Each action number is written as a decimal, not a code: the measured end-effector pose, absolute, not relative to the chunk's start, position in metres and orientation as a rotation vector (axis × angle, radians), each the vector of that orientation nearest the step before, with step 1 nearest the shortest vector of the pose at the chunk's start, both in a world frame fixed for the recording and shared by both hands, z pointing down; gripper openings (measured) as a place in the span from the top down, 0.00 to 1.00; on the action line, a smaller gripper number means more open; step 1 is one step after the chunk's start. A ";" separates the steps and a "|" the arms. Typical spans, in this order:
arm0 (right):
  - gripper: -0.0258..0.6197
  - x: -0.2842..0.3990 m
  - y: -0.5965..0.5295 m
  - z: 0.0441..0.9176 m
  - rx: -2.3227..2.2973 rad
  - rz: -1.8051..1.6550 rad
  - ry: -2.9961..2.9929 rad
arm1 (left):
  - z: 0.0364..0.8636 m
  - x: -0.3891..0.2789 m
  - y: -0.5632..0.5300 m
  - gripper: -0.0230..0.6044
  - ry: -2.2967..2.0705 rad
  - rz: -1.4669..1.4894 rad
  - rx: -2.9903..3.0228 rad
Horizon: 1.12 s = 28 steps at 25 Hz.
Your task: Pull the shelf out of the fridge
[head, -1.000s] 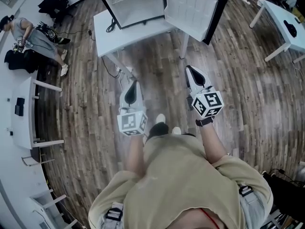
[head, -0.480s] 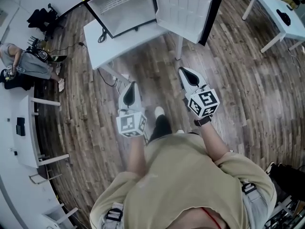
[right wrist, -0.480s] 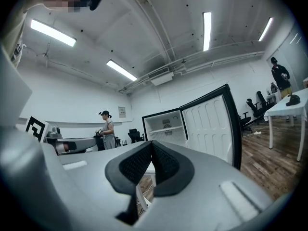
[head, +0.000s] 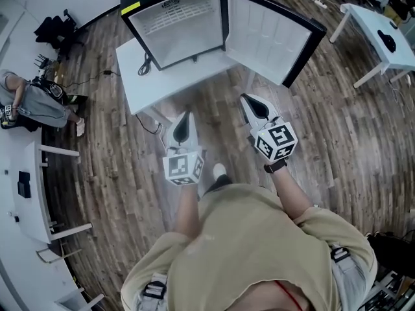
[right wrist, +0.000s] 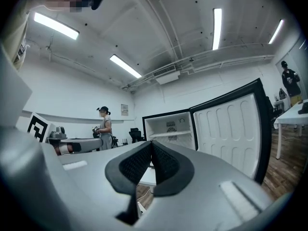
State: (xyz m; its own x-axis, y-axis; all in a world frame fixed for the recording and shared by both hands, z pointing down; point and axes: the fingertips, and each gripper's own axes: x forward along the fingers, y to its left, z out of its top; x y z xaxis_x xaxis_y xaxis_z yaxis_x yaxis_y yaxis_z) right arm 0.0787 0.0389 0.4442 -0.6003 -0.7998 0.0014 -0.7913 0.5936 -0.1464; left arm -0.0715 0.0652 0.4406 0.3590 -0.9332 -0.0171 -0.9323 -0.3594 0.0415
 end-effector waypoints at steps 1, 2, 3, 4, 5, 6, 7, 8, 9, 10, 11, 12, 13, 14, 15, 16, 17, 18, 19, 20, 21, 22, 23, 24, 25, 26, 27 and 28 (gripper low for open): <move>0.95 0.071 0.030 0.444 -1.371 -0.201 2.750 | 0.440 -0.078 0.056 0.96 -1.763 -0.059 2.569; 0.95 0.064 0.021 0.444 -1.370 -0.202 2.754 | 0.440 -0.084 0.047 0.96 -1.763 -0.061 2.569; 0.95 0.056 0.012 0.445 -1.369 -0.206 2.758 | 0.440 -0.091 0.038 0.96 -1.762 -0.062 2.567; 0.95 0.049 0.004 0.446 -1.368 -0.210 2.761 | 0.440 -0.097 0.030 0.96 -1.761 -0.063 2.566; 0.95 0.042 -0.004 0.447 -1.367 -0.213 2.764 | 0.441 -0.104 0.023 0.96 -1.757 -0.064 2.565; 0.95 0.035 -0.010 0.449 -1.367 -0.216 2.765 | 0.442 -0.109 0.017 0.96 -1.752 -0.065 2.564; 0.95 0.029 -0.017 0.450 -1.368 -0.219 2.764 | 0.443 -0.115 0.012 0.96 -1.745 -0.066 2.565; 0.95 0.022 -0.024 0.451 -1.370 -0.222 2.762 | 0.444 -0.120 0.006 0.96 -1.738 -0.067 2.568; 0.95 0.016 -0.030 0.452 -1.373 -0.225 2.759 | 0.445 -0.125 0.001 0.96 -1.728 -0.068 2.569; 0.95 0.009 -0.036 0.453 -1.376 -0.229 2.758 | 0.447 -0.129 -0.004 0.96 -1.717 -0.070 2.568; 0.95 0.002 -0.041 0.455 -1.376 -0.234 2.760 | 0.449 -0.133 -0.008 0.96 -1.707 -0.073 2.566; 0.95 -0.006 -0.046 0.458 -1.373 -0.239 2.766 | 0.451 -0.137 -0.013 0.96 -1.700 -0.078 2.563; 0.95 -0.013 -0.050 0.461 -1.365 -0.246 2.774 | 0.454 -0.140 -0.018 0.96 -1.696 -0.083 2.560; 0.95 -0.020 -0.053 0.464 -1.355 -0.258 2.782 | 0.456 -0.143 -0.023 0.96 -1.692 -0.088 2.557; 0.95 -0.026 -0.056 0.467 -1.348 -0.272 2.789 | 0.458 -0.145 -0.028 0.96 -1.688 -0.090 2.554; 0.95 -0.030 -0.059 0.469 -1.344 -0.284 2.796 | 0.460 -0.147 -0.032 0.96 -1.683 -0.092 2.551; 0.95 -0.033 -0.062 0.471 -1.344 -0.290 2.800 | 0.461 -0.148 -0.036 0.96 -1.680 -0.095 2.549; 0.95 -0.034 -0.066 0.471 -1.346 -0.292 2.802 | 0.462 -0.150 -0.040 0.96 -1.679 -0.099 2.545; 0.95 -0.035 -0.071 0.470 -1.349 -0.290 2.802 | 0.462 -0.152 -0.046 0.96 -1.680 -0.106 2.539; 0.95 -0.036 -0.078 0.468 -1.352 -0.286 2.799 | 0.462 -0.155 -0.051 0.96 -1.681 -0.117 2.530; 0.95 -0.036 -0.084 0.467 -1.356 -0.280 2.795 | 0.461 -0.158 -0.057 0.96 -1.680 -0.130 2.520; 0.95 -0.036 -0.091 0.465 -1.364 -0.272 2.791 | 0.460 -0.160 -0.063 0.96 -1.678 -0.143 2.512; 0.95 -0.034 -0.099 0.465 -1.374 -0.264 2.789 | 0.460 -0.161 -0.069 0.96 -1.676 -0.152 2.509; 0.95 -0.032 -0.107 0.465 -1.383 -0.255 2.788 | 0.458 -0.162 -0.075 0.96 -1.677 -0.153 2.510; 0.95 -0.031 -0.116 0.464 -1.387 -0.249 2.789 | 0.457 -0.162 -0.082 0.96 -1.680 -0.150 2.513; 0.95 -0.030 -0.126 0.463 -1.388 -0.248 2.787 | 0.456 -0.161 -0.090 0.96 -1.683 -0.144 2.516; 0.95 -0.028 -0.135 0.462 -1.386 -0.253 2.782 | 0.455 -0.160 -0.097 0.96 -1.684 -0.134 2.520; 0.95 -0.027 -0.145 0.460 -1.385 -0.260 2.774 | 0.453 -0.158 -0.104 0.96 -1.683 -0.121 2.527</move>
